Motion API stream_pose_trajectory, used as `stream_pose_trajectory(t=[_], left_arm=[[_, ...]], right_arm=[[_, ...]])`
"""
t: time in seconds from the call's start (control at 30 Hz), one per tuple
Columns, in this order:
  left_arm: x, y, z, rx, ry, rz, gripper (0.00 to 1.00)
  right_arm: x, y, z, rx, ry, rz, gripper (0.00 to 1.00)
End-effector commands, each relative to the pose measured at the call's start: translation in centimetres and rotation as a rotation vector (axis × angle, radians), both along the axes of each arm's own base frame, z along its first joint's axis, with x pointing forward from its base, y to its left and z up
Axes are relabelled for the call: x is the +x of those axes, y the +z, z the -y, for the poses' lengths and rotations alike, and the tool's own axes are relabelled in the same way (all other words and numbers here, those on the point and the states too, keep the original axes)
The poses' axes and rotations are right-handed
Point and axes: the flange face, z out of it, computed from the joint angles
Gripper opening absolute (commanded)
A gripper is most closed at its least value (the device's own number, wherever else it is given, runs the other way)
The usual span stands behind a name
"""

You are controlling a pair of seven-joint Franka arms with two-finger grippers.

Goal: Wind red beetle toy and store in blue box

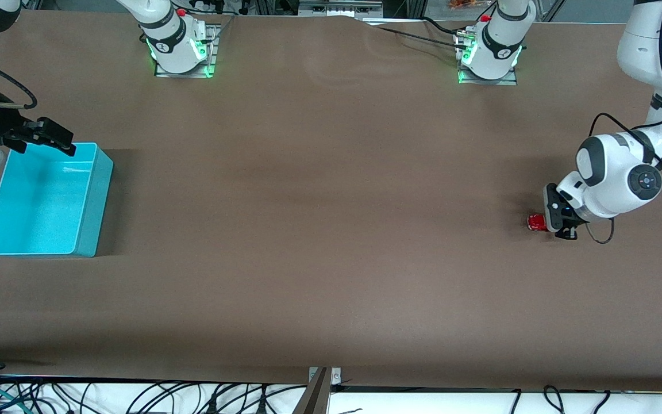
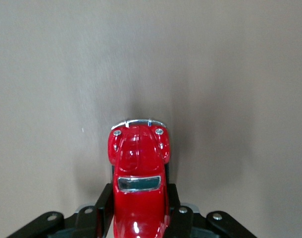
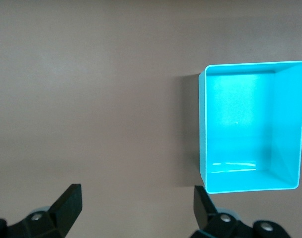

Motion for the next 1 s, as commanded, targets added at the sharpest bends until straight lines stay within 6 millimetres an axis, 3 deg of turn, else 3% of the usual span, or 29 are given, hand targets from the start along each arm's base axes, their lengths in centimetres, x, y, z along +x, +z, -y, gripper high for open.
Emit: stream_pose_trajectory(t=[0.0,0.27,0.4,0.97], left_arm=[[-2.4,-6.2,-3.6,-0.026,-0.053,-0.091,0.09],[-3.0,-6.4,-7.9,-0.031,-0.074,-0.080,0.10],[-3.2,-6.3,-9.1,-0.030,-0.079,-0.075,0.10],[-3.8,-6.3,-10.5,-0.020,-0.069,-0.079,0.13]], right_arm=[[-0.3,0.8,-0.2,0.002,0.005,0.002,1.00],[-0.3,0.8,-0.2,0.002,0.005,0.002,1.00],[-0.3,0.8,-0.2,0.002,0.005,0.001,1.00],[-0.3,0.8,-0.2,0.002,0.005,0.002,1.00]])
